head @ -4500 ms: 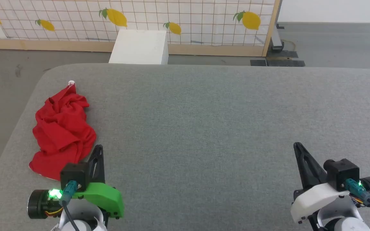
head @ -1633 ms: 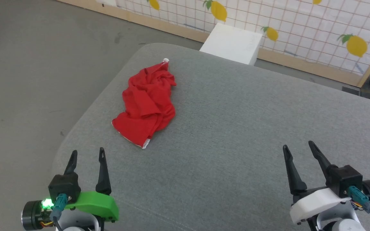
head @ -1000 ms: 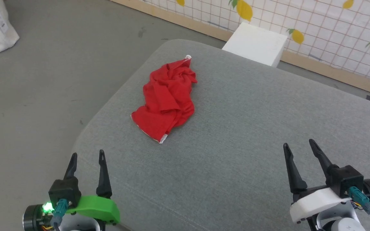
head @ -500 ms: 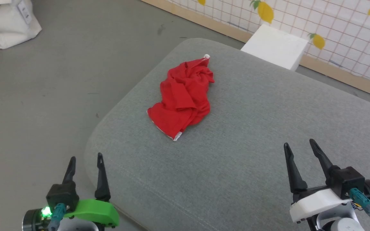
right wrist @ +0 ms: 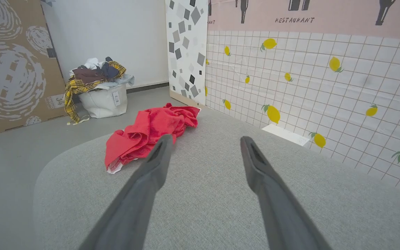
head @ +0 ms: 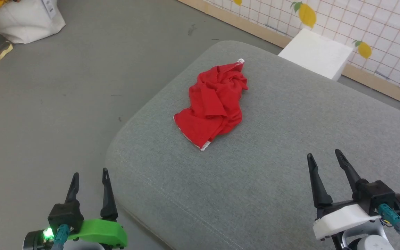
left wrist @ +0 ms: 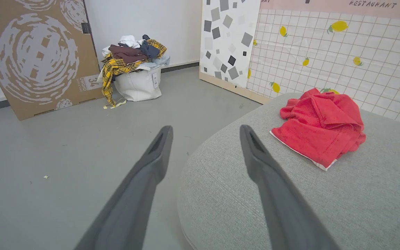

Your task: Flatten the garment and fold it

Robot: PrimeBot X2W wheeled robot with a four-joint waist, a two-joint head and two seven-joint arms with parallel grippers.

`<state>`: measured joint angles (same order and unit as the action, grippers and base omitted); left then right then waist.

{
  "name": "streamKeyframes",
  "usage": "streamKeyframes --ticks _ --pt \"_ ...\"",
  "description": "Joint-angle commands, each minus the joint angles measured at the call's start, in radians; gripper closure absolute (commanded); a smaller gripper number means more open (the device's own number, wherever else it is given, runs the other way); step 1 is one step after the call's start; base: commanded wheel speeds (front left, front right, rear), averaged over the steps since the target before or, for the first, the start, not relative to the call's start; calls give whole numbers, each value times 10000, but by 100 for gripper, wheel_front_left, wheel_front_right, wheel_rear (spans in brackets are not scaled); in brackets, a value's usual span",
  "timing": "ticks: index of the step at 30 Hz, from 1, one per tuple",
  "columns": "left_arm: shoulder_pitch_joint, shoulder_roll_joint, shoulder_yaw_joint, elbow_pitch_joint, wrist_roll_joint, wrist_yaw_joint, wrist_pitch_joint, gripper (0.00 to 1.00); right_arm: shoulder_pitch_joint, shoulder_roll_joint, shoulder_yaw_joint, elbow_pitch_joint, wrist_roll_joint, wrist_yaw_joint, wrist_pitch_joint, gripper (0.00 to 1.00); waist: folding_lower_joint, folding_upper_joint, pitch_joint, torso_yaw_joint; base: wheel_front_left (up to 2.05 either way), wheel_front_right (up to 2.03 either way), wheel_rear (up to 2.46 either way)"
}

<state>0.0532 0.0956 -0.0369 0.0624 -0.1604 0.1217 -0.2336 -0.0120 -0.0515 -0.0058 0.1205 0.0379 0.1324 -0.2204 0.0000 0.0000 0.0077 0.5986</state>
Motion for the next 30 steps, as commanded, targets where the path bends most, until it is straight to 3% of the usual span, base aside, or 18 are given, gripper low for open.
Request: streamKeyframes --ticks 1,6,14,24,30 --pt "128 -9 10 11 -93 69 -135 0 -170 11 -12 45 78 -16 -105 0 0 0 14 92 0 0 0" --pt "-293 -8 55 57 -474 -86 -230 0 -289 12 35 -16 7 -17 -78 0 0 0 304 -69 0 0 0" --pt "-3050 488 -97 317 -1029 -925 725 0 -967 13 151 -861 -619 -17 322 0 0 0 2340 -1661 0 0 0" --pt "-7278 1423 -245 1460 -1893 -1912 3765 0 -1948 -155 309 -1181 -654 -17 230 0 0 0 4754 -3808 0 0 0" --pt "-8496 2035 -188 2295 -2629 -2139 6026 0 -2507 -210 386 -1039 -449 -17 -2 0 0 0 5532 -4814 0 0 0"
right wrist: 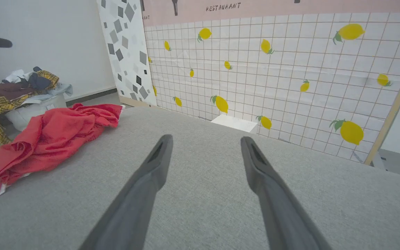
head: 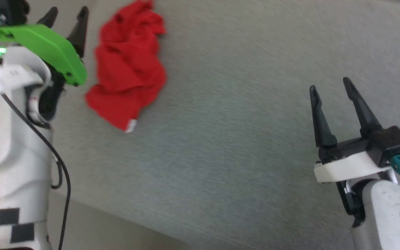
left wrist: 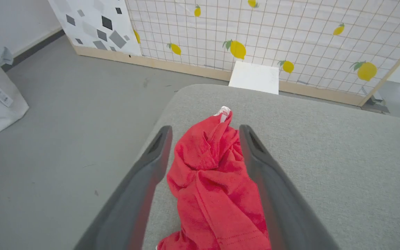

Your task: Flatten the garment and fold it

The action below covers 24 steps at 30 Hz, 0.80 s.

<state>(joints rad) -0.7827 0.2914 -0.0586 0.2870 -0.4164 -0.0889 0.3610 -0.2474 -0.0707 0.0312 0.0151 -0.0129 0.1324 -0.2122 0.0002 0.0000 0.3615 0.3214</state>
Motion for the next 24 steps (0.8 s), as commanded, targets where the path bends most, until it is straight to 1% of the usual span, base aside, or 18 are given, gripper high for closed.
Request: streamKeyframes --ticks 1,5,10,13,14,15,16,17,19,20,24 --pt "-234 129 75 155 -175 -6 378 0 -233 -14 14 37 86 -17 -115 0 -2 0 2103 -2170 0 0 0" --pt "-258 105 173 676 -576 344 1697 0 -506 15 12 208 198 -17 -266 0 -2 0 2383 -2599 0 0 0" --pt "370 -79 340 1358 -994 1121 3199 0 -654 83 28 554 388 -17 -405 0 -2 0 2380 -2958 0 0 0" --pt "888 -219 389 1644 -1242 1457 3956 0 -645 118 -78 758 448 -17 -450 0 -2 0 2150 -3003 0 0 0" --pt "1095 -241 357 1680 -1295 1514 4206 26 -625 128 -136 834 451 -17 -461 0 -2 0 2013 -2985 0 0 0" --pt "1240 -234 326 1679 -1323 1510 4344 60 -603 135 -186 888 454 -17 -468 0 -2 0 1873 -2960 0 0 0" --pt "1394 -171 295 1599 -1306 1461 4361 89 -570 145 -248 943 449 -17 -475 0 -2 0 1693 -2923 0 0 0" --pt "1486 -61 293 1485 -1204 1444 4184 100 -537 152 -290 977 442 -17 -480 0 -2 0 1534 -2893 0 0 0" --pt "1626 311 252 1194 -740 1377 3381 100 -446 167 -370 1048 428 -17 -487 0 -2 0 1098 -2815 0 0 0" --pt "1656 517 276 1031 -431 1407 2732 100 -384 175 -406 1074 420 -17 -489 0 -2 0 833 -2773 0 0 0" --pt "1589 1008 408 492 582 1643 131 100 -74 194 -527 1158 448 -17 -493 0 -2 0 -193 -2632 0 0 0"
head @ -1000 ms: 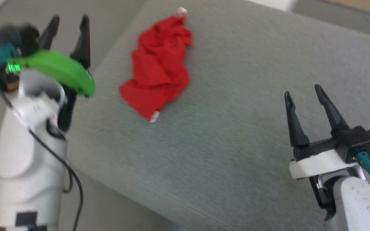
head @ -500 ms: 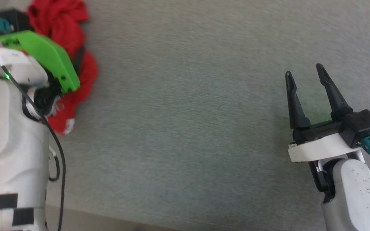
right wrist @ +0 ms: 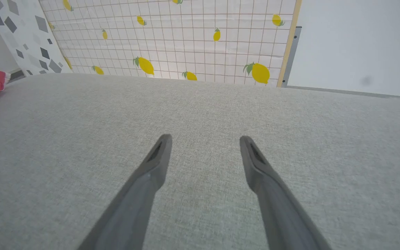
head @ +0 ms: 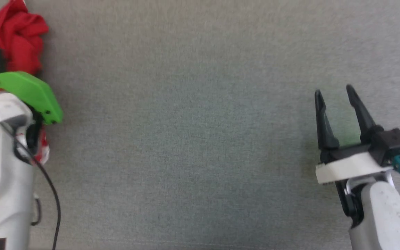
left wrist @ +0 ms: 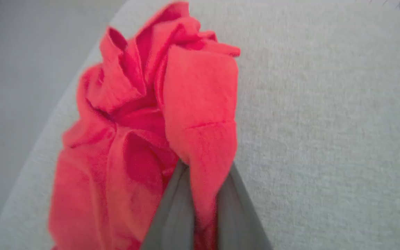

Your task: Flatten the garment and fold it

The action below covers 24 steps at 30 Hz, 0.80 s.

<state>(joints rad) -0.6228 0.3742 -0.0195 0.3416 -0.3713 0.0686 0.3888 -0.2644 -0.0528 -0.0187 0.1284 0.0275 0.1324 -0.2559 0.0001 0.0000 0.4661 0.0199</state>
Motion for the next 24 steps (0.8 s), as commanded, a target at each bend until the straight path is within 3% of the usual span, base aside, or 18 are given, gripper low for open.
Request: streamKeyframes --ticks 1,6,13,24 --pt "-63 265 26 -168 363 155 -707 100 178 18 -51 48 90 -17 -56 0 -1 0 -1450 407 0 0 0" --pt "-449 530 -212 -659 1269 220 -3145 100 700 23 -43 199 464 -17 -57 0 -1 0 -2667 373 0 0 0" --pt "-1232 156 -1095 -1343 1709 -205 -4508 100 1216 24 -130 302 676 -17 -58 0 -1 0 -3642 -132 0 0 0" --pt "-1682 -2198 -3131 -1570 1051 -1070 -4525 100 1421 25 -89 323 731 -17 -58 0 -1 0 -3912 -1769 0 0 0"
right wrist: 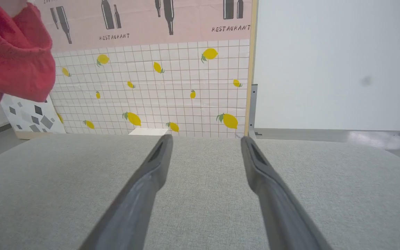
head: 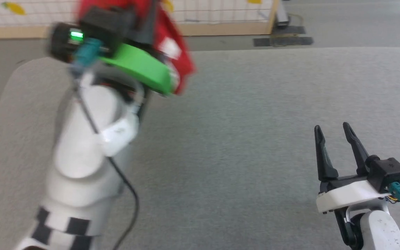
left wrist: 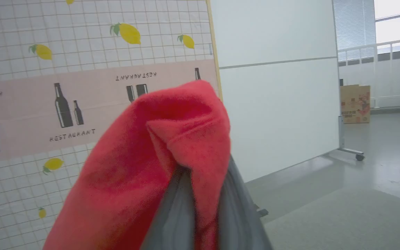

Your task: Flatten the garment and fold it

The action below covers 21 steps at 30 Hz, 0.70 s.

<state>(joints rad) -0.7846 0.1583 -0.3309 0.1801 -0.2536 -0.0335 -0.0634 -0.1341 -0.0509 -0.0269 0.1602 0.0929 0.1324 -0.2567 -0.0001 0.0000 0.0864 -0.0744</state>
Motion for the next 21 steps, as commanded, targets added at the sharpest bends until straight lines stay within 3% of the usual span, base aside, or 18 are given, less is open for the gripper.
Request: streamKeyframes --ticks 1,7,12,13,14,15,19,21 --pt "-36 -227 -214 255 -205 -147 31 100 101 6 25 10 96 -17 -50 0 1 0 -50 -1029 0 0 0" --pt "558 -854 -1022 2055 -911 -391 315 100 -33 6 138 59 192 -17 -51 0 1 0 319 -1901 0 0 0" --pt "1302 -991 -1214 4145 -1586 -88 1395 100 -85 6 183 92 292 -17 -51 0 1 0 569 -2268 0 0 0" --pt "1449 -1002 -1238 4632 -1738 -10 1855 65 -83 6 189 110 300 -17 -51 0 1 0 596 -2293 0 0 0" --pt "1559 -1008 -1236 4985 -1847 73 2194 19 -81 6 195 123 303 -17 -51 0 1 0 610 -2303 0 0 0" --pt "1693 -1012 -1269 5371 -1950 116 2604 0 -73 6 211 139 299 -17 -51 0 1 0 618 -2305 0 0 0" --pt "2099 -1027 -1248 6160 -2422 118 3649 0 -38 6 206 179 256 -17 -51 0 1 0 595 -2095 0 0 0" --pt "2259 -1039 -1162 6087 -2683 27 3630 0 -15 6 217 192 217 -17 -51 0 1 0 526 -1914 0 0 0"
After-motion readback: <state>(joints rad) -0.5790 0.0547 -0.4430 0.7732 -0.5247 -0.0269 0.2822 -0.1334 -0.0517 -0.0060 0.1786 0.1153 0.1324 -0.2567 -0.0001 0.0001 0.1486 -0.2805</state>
